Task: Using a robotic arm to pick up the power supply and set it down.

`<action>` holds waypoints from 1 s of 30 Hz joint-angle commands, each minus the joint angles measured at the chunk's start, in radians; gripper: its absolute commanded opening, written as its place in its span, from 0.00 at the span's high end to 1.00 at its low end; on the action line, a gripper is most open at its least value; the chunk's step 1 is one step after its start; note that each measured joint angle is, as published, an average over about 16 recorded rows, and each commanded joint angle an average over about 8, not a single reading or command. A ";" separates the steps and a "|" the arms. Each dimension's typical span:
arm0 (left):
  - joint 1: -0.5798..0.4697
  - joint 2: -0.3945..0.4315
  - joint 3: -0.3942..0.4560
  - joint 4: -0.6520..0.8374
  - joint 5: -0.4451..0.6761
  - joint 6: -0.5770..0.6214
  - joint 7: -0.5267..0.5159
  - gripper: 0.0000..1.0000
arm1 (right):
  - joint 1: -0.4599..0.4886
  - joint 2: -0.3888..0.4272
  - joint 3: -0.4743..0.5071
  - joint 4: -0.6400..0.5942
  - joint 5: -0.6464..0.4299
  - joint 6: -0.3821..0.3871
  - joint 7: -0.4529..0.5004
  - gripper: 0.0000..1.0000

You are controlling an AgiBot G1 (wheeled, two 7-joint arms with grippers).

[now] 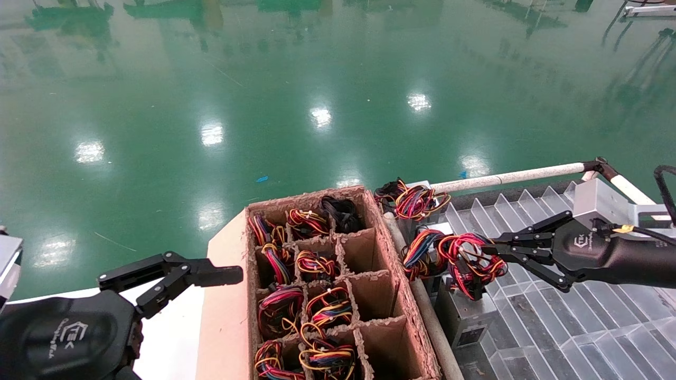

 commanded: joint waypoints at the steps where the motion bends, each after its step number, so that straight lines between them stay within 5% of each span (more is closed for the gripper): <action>1: 0.000 0.000 0.000 0.000 0.000 0.000 0.000 0.00 | 0.004 -0.001 -0.005 -0.013 0.000 0.001 -0.013 0.00; 30: 0.000 0.000 0.000 0.000 0.000 0.000 0.000 0.00 | 0.002 -0.001 -0.003 -0.007 0.000 0.003 -0.010 0.00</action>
